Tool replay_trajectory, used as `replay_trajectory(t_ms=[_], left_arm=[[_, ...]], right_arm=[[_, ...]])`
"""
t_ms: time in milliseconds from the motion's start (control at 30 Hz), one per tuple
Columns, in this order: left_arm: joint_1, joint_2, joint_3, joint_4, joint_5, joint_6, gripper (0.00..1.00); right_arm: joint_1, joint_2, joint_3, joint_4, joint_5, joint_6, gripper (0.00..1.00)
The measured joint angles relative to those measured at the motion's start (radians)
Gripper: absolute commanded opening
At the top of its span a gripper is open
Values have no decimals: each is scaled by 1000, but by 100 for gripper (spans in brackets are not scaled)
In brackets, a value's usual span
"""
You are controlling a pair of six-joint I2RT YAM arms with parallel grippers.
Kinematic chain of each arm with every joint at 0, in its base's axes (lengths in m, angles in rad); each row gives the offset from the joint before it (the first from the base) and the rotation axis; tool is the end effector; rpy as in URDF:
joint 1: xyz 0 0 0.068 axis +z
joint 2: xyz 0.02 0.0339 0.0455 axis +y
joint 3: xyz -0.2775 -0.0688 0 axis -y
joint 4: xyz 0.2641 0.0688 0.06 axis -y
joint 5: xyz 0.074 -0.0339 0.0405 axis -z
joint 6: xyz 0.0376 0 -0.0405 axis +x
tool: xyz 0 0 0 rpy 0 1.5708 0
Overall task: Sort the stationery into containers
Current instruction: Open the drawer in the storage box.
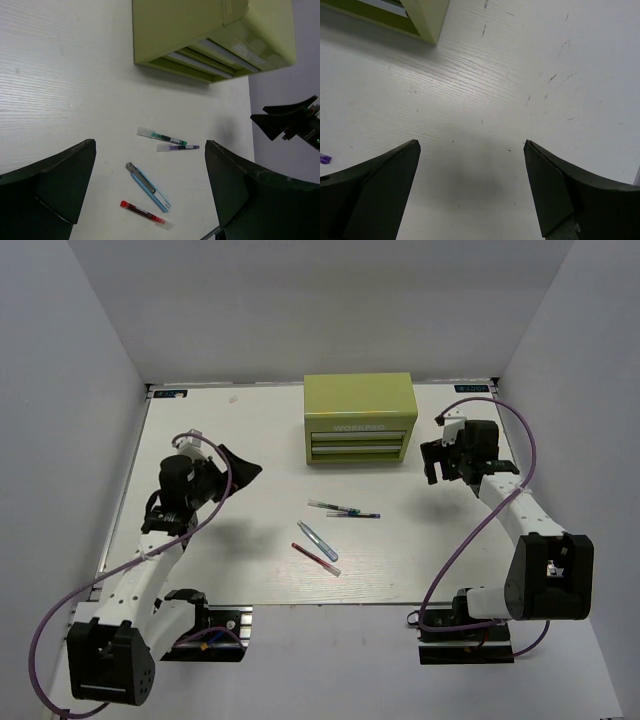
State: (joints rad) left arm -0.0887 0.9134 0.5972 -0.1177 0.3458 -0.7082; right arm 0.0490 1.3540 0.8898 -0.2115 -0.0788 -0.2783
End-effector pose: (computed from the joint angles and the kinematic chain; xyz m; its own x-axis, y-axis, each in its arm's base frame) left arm 0.2173 -0.0321 0.2621 -0.5715 -0.5635 -0.5965 0.0236 0.7153 -0.6984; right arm 0.3098 0.0182 0.2502 -0.5704 -0.3022 -0.7638 -0.2776 0.9461 -0.1670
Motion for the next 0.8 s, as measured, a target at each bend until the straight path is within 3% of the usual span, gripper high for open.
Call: replay_trajectory(t_ms=[300,400,467,567,600,633,767,800], left_arm=[[-166,221,62,94,3,-23,100],[-238,296,114,118,-19,-35,90],[-289,341,143,147,-34,-46,76],[-366,407,177,187,-65,-63,40],[-375,417,180,196,-71,-76,40],[-394,434,187,203,-82,-81,31],[-451,496,219,229,-130,-110,33],[-466,515,230,236,-142,-119,39]], right_arm=[[0,-40,10,-79,-113,-139,90],[4,-64,10,-94,-121,-193,90],[5,-80,10,-106,-118,-230,90],[6,-109,10,-113,-107,-281,90],[6,-118,10,-115,-105,-298,90],[6,-124,10,-119,-103,-319,90],[6,-127,10,-166,-101,-386,90],[6,-127,11,-186,-106,-400,90]])
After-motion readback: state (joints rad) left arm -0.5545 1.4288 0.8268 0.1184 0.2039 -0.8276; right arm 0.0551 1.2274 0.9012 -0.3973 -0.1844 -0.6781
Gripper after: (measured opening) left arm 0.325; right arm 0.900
